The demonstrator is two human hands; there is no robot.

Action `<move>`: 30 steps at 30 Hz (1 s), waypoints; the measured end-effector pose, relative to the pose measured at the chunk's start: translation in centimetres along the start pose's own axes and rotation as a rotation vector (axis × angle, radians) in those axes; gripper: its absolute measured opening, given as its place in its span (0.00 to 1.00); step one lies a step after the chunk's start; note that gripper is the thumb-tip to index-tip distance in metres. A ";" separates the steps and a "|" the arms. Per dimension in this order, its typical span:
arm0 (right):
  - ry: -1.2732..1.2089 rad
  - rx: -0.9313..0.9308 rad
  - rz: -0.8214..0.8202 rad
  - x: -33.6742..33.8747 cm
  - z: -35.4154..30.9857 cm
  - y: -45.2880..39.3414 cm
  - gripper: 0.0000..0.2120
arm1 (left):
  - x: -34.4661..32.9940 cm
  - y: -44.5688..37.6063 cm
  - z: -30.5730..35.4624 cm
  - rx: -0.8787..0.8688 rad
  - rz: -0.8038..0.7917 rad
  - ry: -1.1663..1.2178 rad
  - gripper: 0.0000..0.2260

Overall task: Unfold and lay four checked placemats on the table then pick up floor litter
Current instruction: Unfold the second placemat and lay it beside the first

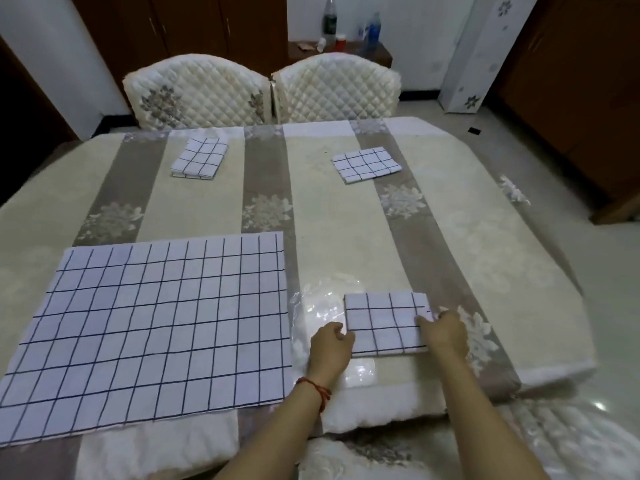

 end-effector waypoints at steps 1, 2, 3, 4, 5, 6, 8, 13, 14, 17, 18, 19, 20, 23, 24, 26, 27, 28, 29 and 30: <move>-0.020 -0.009 -0.023 -0.2 0.1 0.2 0.21 | -0.2 -0.1 0.3 0.037 -0.016 0.033 0.06; -0.042 -0.019 -0.038 -0.3 0.2 0.4 0.18 | -0.2 -0.1 0.5 0.060 -0.026 0.048 0.05; -0.075 -0.030 -0.051 -0.4 0.3 0.5 0.17 | -0.1 -0.2 0.6 0.067 -0.024 0.048 0.10; -0.114 -0.036 -0.063 -0.5 0.2 0.6 0.15 | -0.2 -0.4 0.5 0.074 -0.015 0.053 0.14; -0.150 -0.035 -0.073 -0.5 0.1 0.7 0.14 | -0.1 -0.6 0.2 0.096 0.005 0.069 0.16; -0.176 -0.029 -0.075 -0.3 -0.2 0.9 0.13 | 0.0 -0.7 -0.2 0.119 0.032 0.091 0.17; -0.213 -0.004 -0.069 0.1 -0.7 1.2 0.08 | 0.4 -0.7 -0.8 0.148 0.060 0.134 0.15; -0.280 0.087 -0.051 1.5 -2.1 3.0 0.04 | 3.0 -0.9 -0.4 0.048 0.092 0.247 0.06; -0.301 0.109 -0.047 2.0 -2.5 3.6 0.03 | 3.9 -1.0 -0.1 0.024 0.117 0.261 0.05; -0.458 0.205 -0.055 3.7 -4.1 5.6 0.07 | 7.0 -1.0 1.8 -0.070 0.166 0.324 0.03; -0.524 0.223 -0.068 4.1 -4.5 6.3 0.09 | 8.1 -1.0 2.5 -0.107 0.172 0.341 0.02; -0.591 0.232 -0.091 4.5 -4.9 6.9 0.11 | 9.1 -0.9 3.4 -0.147 0.178 0.357 0.03; -0.651 0.225 -0.120 4.7 -5.3 7.4 0.12 | 10.2 -0.8 4.2 -0.190 0.181 0.373 0.04; -0.760 0.207 -0.165 5.5 -6.4 8.4 0.12 | 12.8 -0.2 6.4 -0.291 0.183 0.419 0.04; -0.789 0.208 -0.166 5.8 -6.8 8.6 0.13 | 13.5 0.1 7.0 -0.312 0.184 0.450 0.05; -0.849 0.213 -0.177 6.6 -7.7 9.3 0.14 | 14.6 0.6 7.6 -0.338 0.192 0.509 0.06; -0.879 0.217 -0.181 6.9 -8.1 9.6 0.13 | 15.0 0.8 7.8 -0.348 0.195 0.528 0.06; -0.903 0.222 -0.179 7.2 -8.5 9.8 0.11 | 15.4 1.1 8.0 -0.353 0.191 0.538 0.05; -0.922 0.227 -0.169 7.5 -9.0 9.9 0.08 | 15.5 1.1 8.1 -0.355 0.180 0.549 0.04; -0.943 0.237 -0.159 7.9 -9.4 10.0 0.04 | 15.5 1.2 8.2 -0.353 0.173 0.559 0.03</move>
Point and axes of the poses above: each hand's wrist, its own y-axis away from the middle knuckle, its own x-axis out of the back of the hand, z = x × y, the point moved 5 cm from there along -y, towards the middle knuckle, and after that the axes turned 7 degrees about z, right-handed, at the moved point
